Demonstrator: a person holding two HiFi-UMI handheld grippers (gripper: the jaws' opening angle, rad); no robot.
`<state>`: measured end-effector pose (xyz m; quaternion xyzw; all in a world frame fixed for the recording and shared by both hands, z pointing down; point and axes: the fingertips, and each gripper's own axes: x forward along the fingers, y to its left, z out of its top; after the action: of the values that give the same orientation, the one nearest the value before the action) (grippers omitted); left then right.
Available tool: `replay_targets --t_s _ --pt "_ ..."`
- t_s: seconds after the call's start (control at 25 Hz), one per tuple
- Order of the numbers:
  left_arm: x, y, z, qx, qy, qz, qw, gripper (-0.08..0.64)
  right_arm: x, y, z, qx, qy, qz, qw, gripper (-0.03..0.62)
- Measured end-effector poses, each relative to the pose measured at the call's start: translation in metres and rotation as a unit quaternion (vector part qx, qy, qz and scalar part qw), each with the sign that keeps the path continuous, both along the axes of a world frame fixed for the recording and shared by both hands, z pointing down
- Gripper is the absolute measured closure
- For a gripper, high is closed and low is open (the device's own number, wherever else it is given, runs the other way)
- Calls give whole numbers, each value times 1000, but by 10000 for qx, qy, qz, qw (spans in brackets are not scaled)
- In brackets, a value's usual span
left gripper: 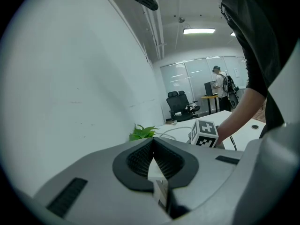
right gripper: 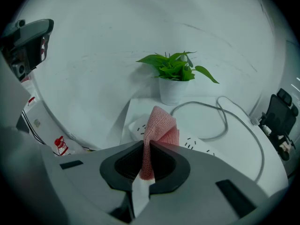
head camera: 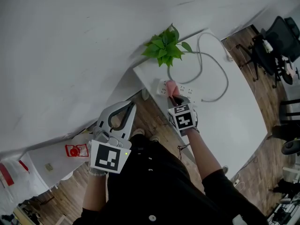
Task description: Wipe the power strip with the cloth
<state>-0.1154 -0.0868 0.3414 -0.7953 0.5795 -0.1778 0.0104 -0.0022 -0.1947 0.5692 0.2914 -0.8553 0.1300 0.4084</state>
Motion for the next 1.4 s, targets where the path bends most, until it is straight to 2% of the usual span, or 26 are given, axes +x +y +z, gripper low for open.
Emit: replay_targets --t_s 0.52,0.8,1.16,1.4 --pt "-15 9 4 -71 -4 -296 9995 546 -52 7 1 11 -95 -591 9982 543" --pt "-19 11 4 -76 13 -369 9993 546 -66 10 3 -31 -111 -710 9974 543" --pt "-17 7 5 -45 53 -263 9996 546 -62 7 -13 139 -236 -619 9977 543" --pt "-2 -5 -1 51 39 59 10000 546 -37 0 -42 376 -526 -216 9977 543"
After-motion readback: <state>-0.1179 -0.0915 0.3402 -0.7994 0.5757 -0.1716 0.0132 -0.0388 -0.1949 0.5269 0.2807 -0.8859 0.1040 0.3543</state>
